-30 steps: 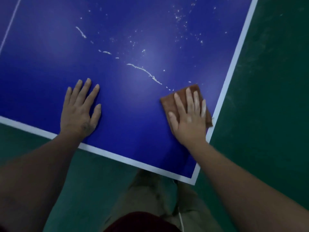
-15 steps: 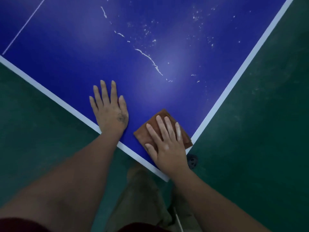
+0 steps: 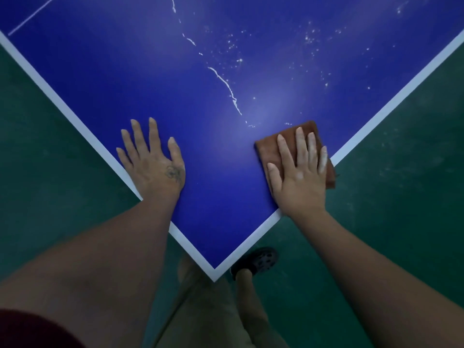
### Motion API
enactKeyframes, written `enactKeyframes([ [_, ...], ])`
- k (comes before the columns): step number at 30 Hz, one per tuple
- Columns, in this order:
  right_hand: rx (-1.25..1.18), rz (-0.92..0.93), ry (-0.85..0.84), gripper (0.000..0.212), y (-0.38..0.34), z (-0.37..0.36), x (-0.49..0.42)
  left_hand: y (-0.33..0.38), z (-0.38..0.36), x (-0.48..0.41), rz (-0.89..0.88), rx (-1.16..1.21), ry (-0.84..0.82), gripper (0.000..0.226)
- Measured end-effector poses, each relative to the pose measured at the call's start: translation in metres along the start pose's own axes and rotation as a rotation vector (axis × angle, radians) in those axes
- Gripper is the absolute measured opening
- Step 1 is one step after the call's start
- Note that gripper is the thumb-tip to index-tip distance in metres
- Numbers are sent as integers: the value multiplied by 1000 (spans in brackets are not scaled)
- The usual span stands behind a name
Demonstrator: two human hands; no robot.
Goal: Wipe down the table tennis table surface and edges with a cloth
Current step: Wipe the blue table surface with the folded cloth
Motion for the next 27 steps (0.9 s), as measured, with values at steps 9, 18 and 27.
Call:
enactKeyframes([
  [9, -90, 351, -105, 65, -43, -9, 27, 1, 0, 0, -8, 51, 46, 69],
  [18, 65, 260, -76, 65, 47, 11, -67, 1, -1, 1, -18, 45, 105, 67],
  [27, -79, 465, -175, 65, -72, -13, -9, 0, 1, 0, -32, 82, 143, 65],
])
Point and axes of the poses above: each hand's wrist, its own x-axis away from the middle knuckle, its own z-axis out of the back of the hand, y = z × x, the point moved 2 cm from there along -x, towards the middle knuckle, and after that the axes turned 4 degrees about -z, right-handed, at the moved point
